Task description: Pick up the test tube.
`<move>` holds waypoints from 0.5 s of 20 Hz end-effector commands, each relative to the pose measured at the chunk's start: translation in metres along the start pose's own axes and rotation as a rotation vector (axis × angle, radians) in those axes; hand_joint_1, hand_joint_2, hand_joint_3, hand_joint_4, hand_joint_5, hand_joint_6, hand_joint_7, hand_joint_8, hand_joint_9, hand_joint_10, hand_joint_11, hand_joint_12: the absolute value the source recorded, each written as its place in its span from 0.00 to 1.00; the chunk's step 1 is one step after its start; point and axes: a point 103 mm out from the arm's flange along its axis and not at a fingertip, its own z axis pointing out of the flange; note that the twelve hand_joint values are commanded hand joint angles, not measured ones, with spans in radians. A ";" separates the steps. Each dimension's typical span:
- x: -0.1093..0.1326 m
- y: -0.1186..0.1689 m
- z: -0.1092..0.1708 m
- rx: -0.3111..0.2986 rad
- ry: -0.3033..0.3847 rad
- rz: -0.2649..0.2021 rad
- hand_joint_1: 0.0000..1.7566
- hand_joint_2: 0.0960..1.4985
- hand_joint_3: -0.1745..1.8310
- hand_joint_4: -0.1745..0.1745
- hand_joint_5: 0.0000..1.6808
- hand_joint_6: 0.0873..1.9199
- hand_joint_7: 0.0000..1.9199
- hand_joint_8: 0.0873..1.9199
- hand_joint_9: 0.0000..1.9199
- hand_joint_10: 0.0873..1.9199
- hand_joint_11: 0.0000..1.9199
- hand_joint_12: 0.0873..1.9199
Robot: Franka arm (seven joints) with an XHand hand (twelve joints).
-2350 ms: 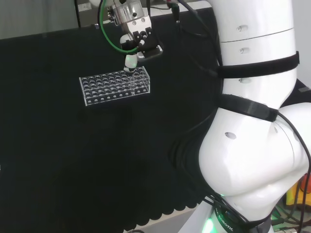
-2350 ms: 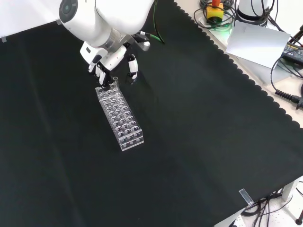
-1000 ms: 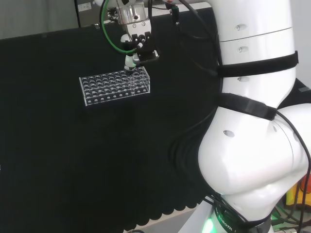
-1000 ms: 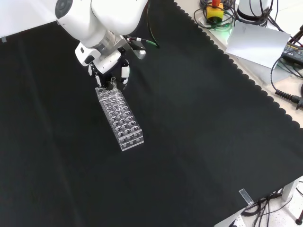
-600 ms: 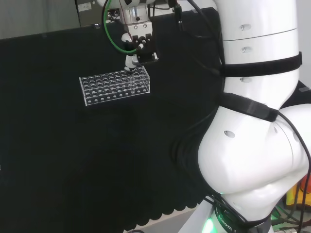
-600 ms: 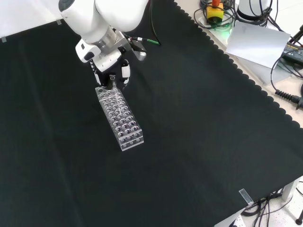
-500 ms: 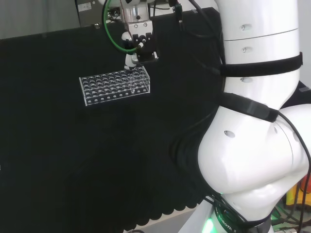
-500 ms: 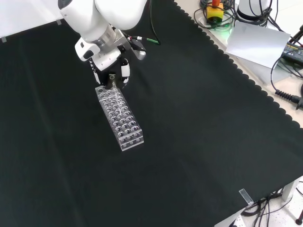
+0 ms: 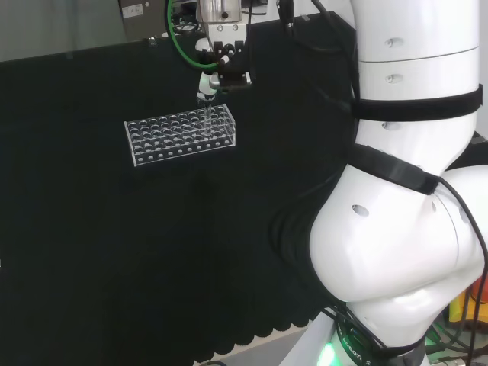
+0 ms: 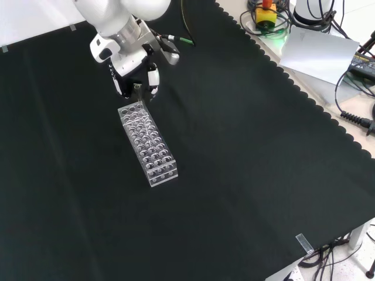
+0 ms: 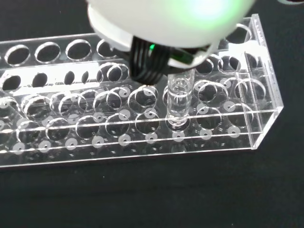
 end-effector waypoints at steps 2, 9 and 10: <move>-0.009 -0.018 -0.029 -0.013 0.063 0.012 0.76 0.31 0.50 0.00 0.80 0.27 0.72 0.28 0.82 0.33 0.60 0.50; -0.010 -0.030 -0.069 -0.055 0.068 0.000 0.76 0.31 0.50 0.00 0.80 0.27 0.73 0.28 0.82 0.33 0.60 0.50; -0.010 -0.033 -0.074 -0.061 0.069 -0.001 0.76 0.31 0.50 0.00 0.80 0.27 0.73 0.28 0.82 0.33 0.60 0.50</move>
